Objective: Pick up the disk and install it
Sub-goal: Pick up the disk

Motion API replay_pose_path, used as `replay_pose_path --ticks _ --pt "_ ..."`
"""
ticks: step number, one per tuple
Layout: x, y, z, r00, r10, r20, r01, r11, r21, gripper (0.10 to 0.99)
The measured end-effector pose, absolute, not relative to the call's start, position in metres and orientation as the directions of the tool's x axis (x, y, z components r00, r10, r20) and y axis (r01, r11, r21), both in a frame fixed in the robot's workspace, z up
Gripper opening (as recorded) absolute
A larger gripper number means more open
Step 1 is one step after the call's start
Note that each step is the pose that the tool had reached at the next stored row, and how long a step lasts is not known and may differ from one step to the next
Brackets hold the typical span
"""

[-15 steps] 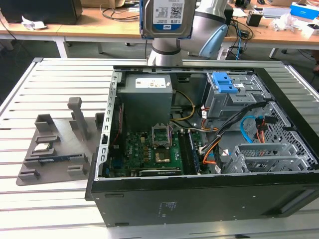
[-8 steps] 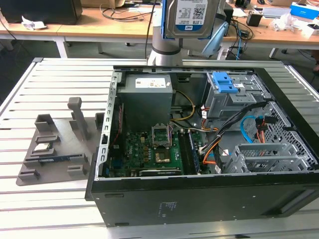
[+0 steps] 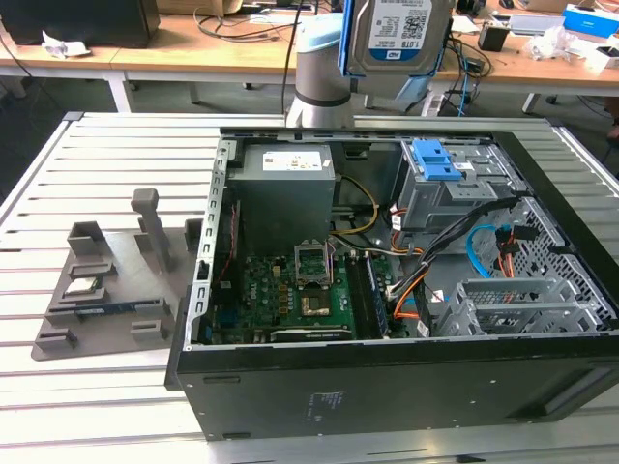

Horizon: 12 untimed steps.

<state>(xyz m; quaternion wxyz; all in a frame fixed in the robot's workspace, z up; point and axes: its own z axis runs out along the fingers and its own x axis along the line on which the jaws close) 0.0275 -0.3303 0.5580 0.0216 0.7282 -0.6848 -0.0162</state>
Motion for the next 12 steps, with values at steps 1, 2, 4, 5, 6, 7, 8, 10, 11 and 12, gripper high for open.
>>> replay_pose_path --ticks 1,2,4,5,6,7,8,10,11,12 --pt "0.030 -0.330 0.558 0.062 -0.998 0.006 -0.997 -0.061 0.054 0.361" --pt "0.033 -0.330 0.558 0.062 -0.998 0.006 -0.997 -0.061 0.054 0.361" --pt "0.041 -0.331 0.558 0.062 -0.998 0.006 -0.997 -0.061 0.054 0.361" --pt "0.041 -0.331 0.558 0.062 -0.998 0.006 -0.997 -0.061 0.054 0.361" --pt "0.041 -0.335 0.558 0.062 -0.998 0.006 -0.997 -0.061 0.054 0.361" --pt "0.041 -0.340 0.557 0.062 -0.998 0.006 -0.997 -0.061 0.054 0.361" --pt "0.041 -0.344 0.557 0.061 -0.998 0.006 -0.997 -0.061 0.054 0.361" --pt "0.041 -0.350 0.557 0.061 -0.998 0.006 -0.997 -0.061 0.054 0.361" --pt "0.041 -0.353 0.557 0.061 -0.998 0.006 -0.997 -0.061 0.054 0.361" --pt "0.041 -0.356 0.557 0.061 -0.998 0.006 -0.997 -0.061 0.054 0.361"
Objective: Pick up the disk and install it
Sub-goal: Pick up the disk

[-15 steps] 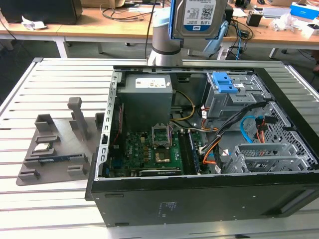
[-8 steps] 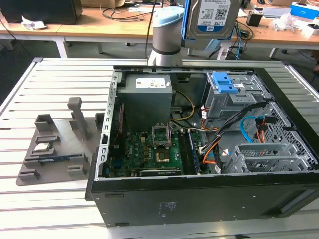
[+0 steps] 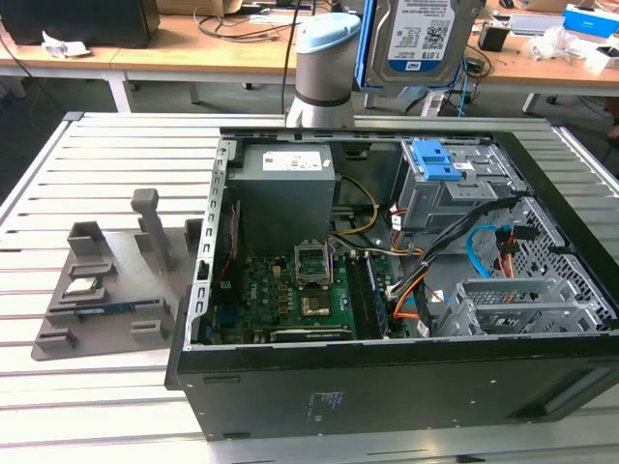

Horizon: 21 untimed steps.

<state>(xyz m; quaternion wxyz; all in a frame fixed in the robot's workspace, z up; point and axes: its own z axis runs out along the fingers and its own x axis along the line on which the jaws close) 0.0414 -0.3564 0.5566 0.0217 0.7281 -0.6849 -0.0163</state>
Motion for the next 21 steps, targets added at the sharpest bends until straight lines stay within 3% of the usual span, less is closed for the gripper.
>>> replay_pose_path --ticks 21 --pt "0.041 -0.400 0.552 0.060 -0.998 0.006 -0.997 -0.060 0.054 0.361"
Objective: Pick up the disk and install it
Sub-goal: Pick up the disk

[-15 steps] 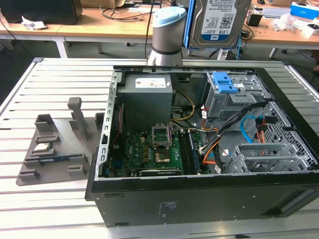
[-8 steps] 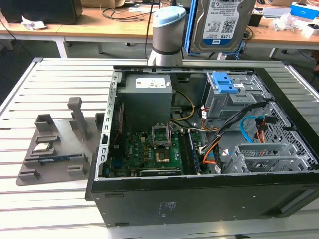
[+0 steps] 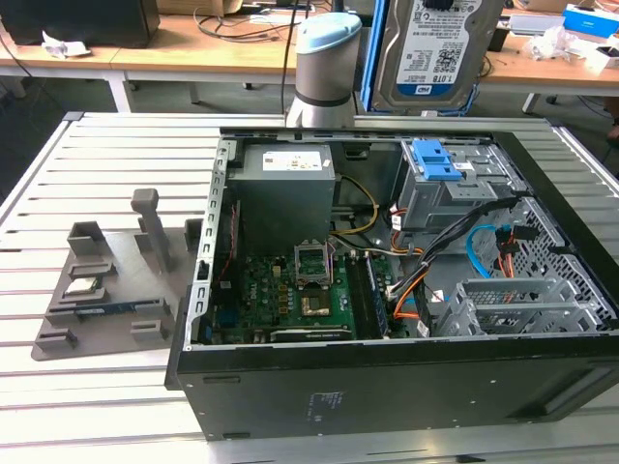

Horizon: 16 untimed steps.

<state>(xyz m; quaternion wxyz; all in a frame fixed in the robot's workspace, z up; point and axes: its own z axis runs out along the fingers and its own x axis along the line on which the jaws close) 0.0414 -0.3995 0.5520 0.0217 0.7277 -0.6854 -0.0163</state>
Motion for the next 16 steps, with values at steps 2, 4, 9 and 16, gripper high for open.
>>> replay_pose_path --ticks 2,4,9,16 --pt "0.041 -0.404 0.551 0.060 -0.998 0.006 -0.997 -0.060 0.054 0.361" --pt "0.041 -0.409 0.551 0.060 -0.998 0.006 -0.997 -0.059 0.054 0.361" --pt "0.041 -0.417 0.550 0.060 -0.998 0.006 -0.997 -0.059 0.054 0.361" --pt "0.041 -0.428 0.549 0.059 -0.998 0.006 -0.997 -0.059 0.054 0.361"
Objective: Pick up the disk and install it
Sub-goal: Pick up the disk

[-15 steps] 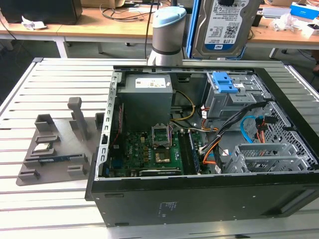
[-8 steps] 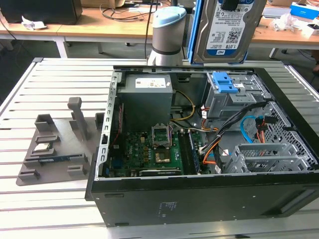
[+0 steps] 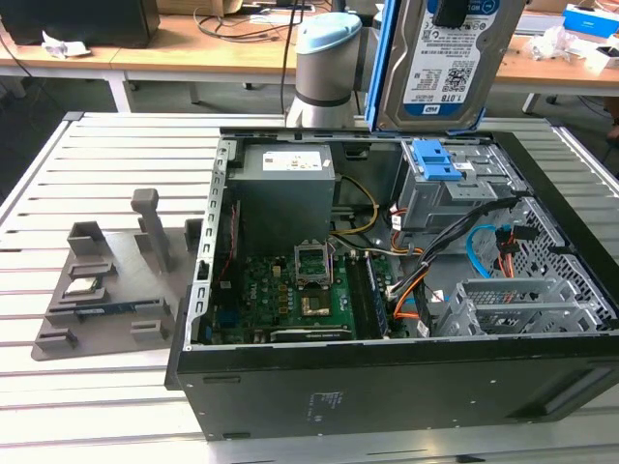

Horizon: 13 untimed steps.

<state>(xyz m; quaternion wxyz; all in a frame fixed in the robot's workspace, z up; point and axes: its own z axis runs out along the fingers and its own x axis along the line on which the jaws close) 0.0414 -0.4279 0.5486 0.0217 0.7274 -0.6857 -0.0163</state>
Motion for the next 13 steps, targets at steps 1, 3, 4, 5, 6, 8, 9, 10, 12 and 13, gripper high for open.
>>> replay_pose_path --ticks 1,3,4,5,6,8,9,10,12,13 --pt "0.041 -0.429 0.548 0.059 -0.998 0.006 -0.997 -0.059 0.054 0.361" --pt "0.041 -0.432 0.548 0.059 -0.998 0.006 -0.997 -0.059 0.054 0.361" --pt "0.041 -0.434 0.548 0.059 -0.998 0.006 -0.997 -0.059 0.054 0.361" --pt "0.041 -0.435 0.548 0.059 -0.998 0.006 -0.997 -0.059 0.054 0.361" --pt "0.041 -0.447 0.547 0.059 -0.998 0.006 -0.997 -0.059 0.054 0.361" --pt "0.041 -0.468 0.545 0.058 -0.998 0.006 -0.997 -0.058 0.054 0.361" --pt "0.041 -0.471 0.544 0.058 -0.998 0.006 -0.997 -0.058 0.054 0.361" --pt "0.041 -0.472 0.544 0.058 -0.998 0.006 -0.997 -0.058 0.054 0.361" --pt "0.041 -0.475 0.544 0.058 -0.998 0.006 -0.997 -0.058 0.054 0.361" --pt "0.041 -0.476 0.544 0.058 -0.998 0.006 -0.997 -0.058 0.054 0.361"
